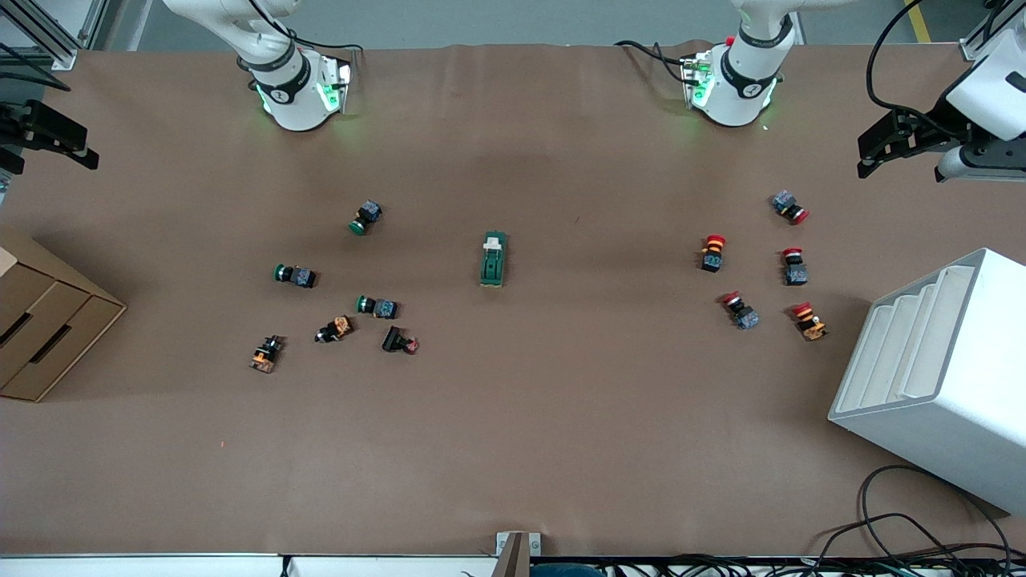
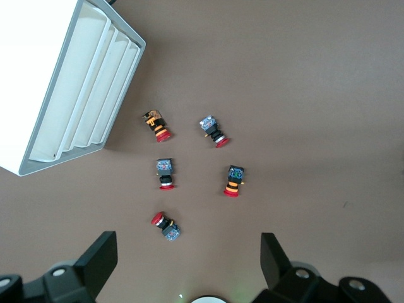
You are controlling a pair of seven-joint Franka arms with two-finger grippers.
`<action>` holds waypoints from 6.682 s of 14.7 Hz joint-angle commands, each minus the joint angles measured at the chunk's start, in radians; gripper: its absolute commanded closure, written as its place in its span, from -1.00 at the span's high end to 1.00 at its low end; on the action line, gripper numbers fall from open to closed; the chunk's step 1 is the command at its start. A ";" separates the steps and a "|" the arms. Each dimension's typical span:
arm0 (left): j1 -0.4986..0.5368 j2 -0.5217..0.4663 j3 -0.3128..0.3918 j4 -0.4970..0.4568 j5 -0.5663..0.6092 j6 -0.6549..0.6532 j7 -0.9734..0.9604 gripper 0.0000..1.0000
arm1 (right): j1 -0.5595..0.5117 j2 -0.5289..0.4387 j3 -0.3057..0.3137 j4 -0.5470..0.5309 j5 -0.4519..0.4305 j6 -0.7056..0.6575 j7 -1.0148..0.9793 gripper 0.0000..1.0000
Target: Close load switch with both arms
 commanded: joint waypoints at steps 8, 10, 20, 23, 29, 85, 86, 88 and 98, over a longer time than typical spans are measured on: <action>-0.014 0.110 -0.021 0.171 -0.009 -0.102 -0.006 1.00 | 0.000 -0.008 -0.001 -0.007 0.002 -0.003 0.001 1.00; -0.024 0.112 -0.064 0.171 -0.012 -0.102 -0.015 1.00 | -0.002 -0.006 0.001 -0.006 0.002 -0.002 0.004 1.00; -0.042 0.170 -0.308 0.160 -0.111 -0.044 -0.295 1.00 | -0.037 0.113 -0.006 0.000 -0.002 0.052 0.001 1.00; -0.071 0.196 -0.379 0.154 -0.086 0.017 -0.461 1.00 | -0.089 0.216 -0.006 0.002 0.004 0.075 -0.001 1.00; -0.252 0.196 -0.384 0.025 0.053 0.178 -0.732 1.00 | -0.066 0.276 0.001 -0.026 0.074 0.078 0.045 1.00; -0.935 0.972 -0.374 -0.200 1.657 0.412 -2.612 1.00 | 0.906 0.545 0.002 -0.581 0.800 1.384 1.041 1.00; -0.935 0.971 -0.374 -0.200 1.657 0.412 -2.617 1.00 | 0.908 0.546 0.002 -0.581 0.805 1.391 1.041 1.00; -0.935 0.972 -0.374 -0.202 1.657 0.403 -2.617 1.00 | 0.906 0.548 0.002 -0.578 0.806 1.393 1.041 1.00; -0.935 0.972 -0.374 -0.202 1.657 0.400 -2.617 1.00 | 0.858 0.551 -0.001 -0.505 0.809 1.382 1.061 1.00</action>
